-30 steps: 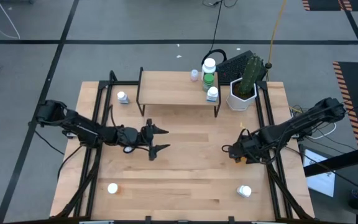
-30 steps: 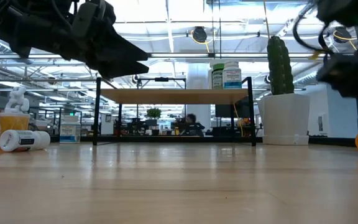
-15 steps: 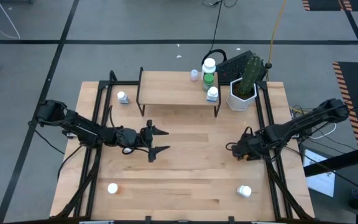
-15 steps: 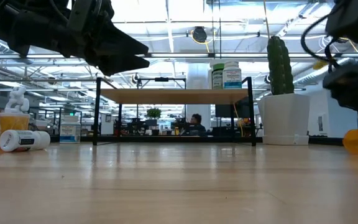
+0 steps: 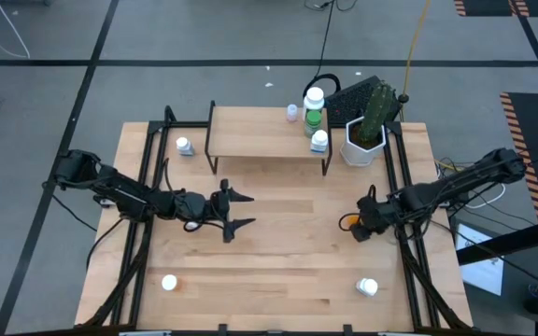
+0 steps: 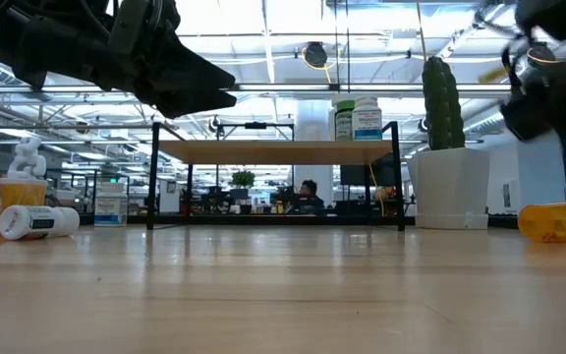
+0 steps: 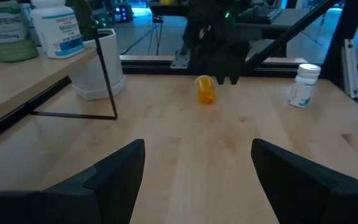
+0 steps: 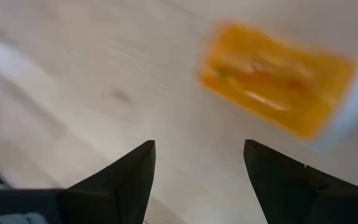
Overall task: Pick and place medicine bottles onto shelf by color
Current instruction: Put the top right orange pill bottle on the shelf
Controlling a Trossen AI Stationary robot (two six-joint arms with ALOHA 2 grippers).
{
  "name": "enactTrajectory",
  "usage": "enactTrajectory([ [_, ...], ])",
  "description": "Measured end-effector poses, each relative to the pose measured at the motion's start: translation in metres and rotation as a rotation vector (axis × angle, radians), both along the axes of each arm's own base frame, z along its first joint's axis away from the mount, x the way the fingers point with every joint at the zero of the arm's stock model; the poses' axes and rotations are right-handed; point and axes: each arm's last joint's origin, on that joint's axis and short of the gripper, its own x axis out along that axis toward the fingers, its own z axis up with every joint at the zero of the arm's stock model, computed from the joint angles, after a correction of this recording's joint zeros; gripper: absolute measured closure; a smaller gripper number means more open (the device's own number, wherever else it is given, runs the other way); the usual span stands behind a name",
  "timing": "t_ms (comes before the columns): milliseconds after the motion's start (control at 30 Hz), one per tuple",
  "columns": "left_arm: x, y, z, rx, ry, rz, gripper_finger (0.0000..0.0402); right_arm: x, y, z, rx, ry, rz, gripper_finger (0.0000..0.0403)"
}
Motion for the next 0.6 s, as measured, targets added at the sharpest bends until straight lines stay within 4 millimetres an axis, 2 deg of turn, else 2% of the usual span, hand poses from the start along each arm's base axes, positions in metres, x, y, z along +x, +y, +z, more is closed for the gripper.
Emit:
enactTrajectory([
  [167,0.000,0.001,0.000,0.017,0.001,0.019,0.0103,0.018,0.002,0.046,-0.187,-0.193,0.155,0.0163],
  [300,0.000,0.001,0.000,0.030,0.003,0.018,0.0103,0.028,0.002,0.073,-0.461,-0.248,0.458,0.0163],
  [467,0.000,0.003,0.001,0.040,-0.002,0.028,0.0103,0.037,0.005,0.067,-0.681,-0.207,0.879,0.0163],
  [600,0.001,0.006,0.000,0.040,0.002,0.040,0.0103,0.044,0.005,0.054,-0.720,-0.098,1.034,0.0163],
])
